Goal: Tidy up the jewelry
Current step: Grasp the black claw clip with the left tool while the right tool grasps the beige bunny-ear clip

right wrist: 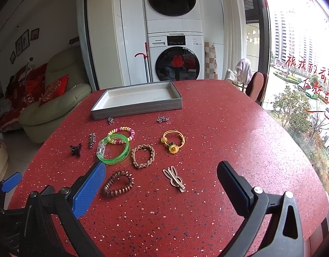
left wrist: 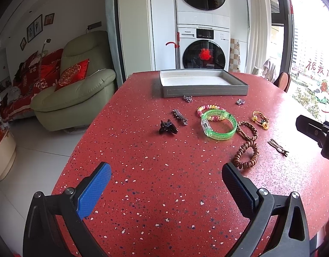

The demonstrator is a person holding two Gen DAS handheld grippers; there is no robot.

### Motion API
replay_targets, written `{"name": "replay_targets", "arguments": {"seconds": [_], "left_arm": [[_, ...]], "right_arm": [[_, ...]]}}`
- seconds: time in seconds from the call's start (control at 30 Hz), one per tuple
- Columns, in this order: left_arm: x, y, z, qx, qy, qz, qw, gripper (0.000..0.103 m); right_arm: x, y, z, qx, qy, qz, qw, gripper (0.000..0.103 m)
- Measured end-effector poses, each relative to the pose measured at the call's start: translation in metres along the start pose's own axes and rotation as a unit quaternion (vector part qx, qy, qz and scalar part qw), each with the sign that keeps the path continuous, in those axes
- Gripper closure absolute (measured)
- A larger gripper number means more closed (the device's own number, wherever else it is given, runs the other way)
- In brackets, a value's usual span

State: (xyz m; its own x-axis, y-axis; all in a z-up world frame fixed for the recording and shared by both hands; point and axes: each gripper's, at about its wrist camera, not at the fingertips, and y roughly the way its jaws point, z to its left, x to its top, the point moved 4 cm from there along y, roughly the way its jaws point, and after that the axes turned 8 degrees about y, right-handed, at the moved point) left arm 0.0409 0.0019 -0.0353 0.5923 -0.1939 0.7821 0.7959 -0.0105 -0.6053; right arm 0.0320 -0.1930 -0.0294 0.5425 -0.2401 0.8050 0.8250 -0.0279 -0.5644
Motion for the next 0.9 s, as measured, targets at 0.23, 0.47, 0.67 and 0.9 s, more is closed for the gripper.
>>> {"name": "replay_targets", "arguments": {"seconds": [0.23,0.47,0.67,0.9], "left_arm": [[0.004,0.013,0.002,-0.010,0.002,0.026,0.9996,0.000],[0.027,0.053,0.013,-0.050,0.000,0.086,0.9950,0.000],[0.045,0.099,0.019,-0.070,-0.008,0.136,0.9882,0.000],[0.052,0.133,0.012,-0.072,0.000,0.162,0.9841,0.005]], "right_arm": [[0.000,0.018,-0.008,-0.012,-0.002,0.040,0.999,0.000],[-0.007,0.058,-0.032,-0.051,0.003,0.133,0.990,0.000],[-0.014,0.077,-0.041,-0.054,-0.004,0.172,0.984,0.000],[-0.023,0.097,-0.031,-0.045,-0.038,0.209,0.976,0.015]]}}
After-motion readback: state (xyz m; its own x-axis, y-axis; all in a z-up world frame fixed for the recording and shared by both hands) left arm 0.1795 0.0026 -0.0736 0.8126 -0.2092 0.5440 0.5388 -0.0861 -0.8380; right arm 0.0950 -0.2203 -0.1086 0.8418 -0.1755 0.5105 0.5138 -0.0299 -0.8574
